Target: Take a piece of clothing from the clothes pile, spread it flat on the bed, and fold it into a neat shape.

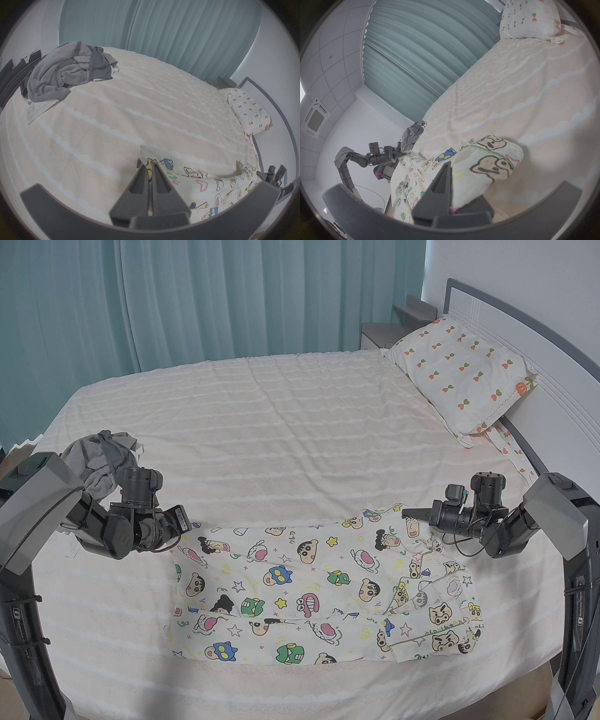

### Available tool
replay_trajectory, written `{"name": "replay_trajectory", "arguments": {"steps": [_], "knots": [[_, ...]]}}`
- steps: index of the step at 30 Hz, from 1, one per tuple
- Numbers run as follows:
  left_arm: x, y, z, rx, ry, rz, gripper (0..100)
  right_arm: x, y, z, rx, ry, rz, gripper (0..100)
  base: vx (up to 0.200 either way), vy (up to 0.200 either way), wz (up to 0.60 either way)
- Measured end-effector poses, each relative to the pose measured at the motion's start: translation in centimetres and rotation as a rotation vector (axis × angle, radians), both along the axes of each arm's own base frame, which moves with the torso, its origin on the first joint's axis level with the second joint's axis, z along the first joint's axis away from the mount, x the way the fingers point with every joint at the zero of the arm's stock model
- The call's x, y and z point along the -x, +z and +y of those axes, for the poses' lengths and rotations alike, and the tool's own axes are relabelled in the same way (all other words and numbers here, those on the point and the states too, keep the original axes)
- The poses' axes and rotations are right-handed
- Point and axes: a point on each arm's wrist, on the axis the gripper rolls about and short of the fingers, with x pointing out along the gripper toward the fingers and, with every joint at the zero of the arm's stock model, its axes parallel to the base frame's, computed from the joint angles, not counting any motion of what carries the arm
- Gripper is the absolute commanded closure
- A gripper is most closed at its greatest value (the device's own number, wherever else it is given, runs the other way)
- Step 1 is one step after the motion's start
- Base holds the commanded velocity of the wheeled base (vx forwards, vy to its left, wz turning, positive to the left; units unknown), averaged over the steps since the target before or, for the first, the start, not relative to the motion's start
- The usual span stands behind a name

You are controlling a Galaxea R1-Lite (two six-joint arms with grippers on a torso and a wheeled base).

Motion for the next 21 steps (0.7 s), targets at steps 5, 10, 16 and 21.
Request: {"name": "replay_trajectory", "arguments": {"steps": [5, 10, 16, 21], "knots": [[0.6, 0.0, 0.0, -0.005, -0.006, 0.007, 100, 1.4, 0.6, -0.7, -0.017, 0.035, 0.0, 100, 0.0, 0.0, 0.0], [1.2, 0.2, 0.0, -0.004, -0.01, 0.011, 100, 2.7, 0.7, -1.2, -0.024, 0.043, -0.003, 100, 0.0, 0.0, 0.0], [2.3, 0.3, 0.1, -0.005, -0.015, 0.027, 100, 4.1, 0.7, -1.9, -0.042, 0.082, 0.018, 100, 0.0, 0.0, 0.0], [3.1, 0.2, 0.2, -0.009, -0.015, 0.043, 100, 5.4, 0.8, -2.2, -0.047, 0.101, 0.03, 100, 0.0, 0.0, 0.0]]}}
